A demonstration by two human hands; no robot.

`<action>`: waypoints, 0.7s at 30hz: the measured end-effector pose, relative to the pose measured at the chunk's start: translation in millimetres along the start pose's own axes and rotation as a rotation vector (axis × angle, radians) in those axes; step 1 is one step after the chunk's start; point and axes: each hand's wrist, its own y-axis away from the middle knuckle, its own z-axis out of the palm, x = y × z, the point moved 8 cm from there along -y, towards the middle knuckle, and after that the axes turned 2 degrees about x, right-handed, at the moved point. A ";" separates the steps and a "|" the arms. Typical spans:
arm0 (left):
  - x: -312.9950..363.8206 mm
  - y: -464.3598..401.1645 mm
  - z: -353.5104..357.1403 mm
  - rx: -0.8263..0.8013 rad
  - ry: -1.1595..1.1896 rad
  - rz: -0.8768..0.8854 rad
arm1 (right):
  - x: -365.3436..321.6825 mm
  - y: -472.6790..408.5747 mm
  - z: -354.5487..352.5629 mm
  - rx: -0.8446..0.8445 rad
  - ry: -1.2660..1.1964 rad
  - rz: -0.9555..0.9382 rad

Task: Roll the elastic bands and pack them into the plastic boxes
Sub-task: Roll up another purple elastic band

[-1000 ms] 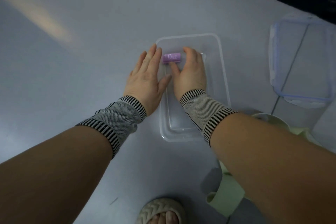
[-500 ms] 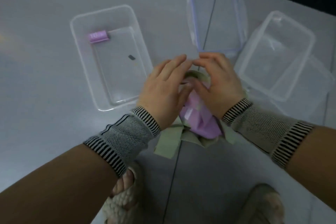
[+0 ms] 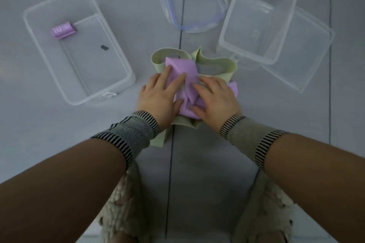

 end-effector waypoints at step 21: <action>36.5 28.6 -33.7 0.259 -0.092 0.265 | 3.3 -1.5 -16.6 0.125 -0.100 0.222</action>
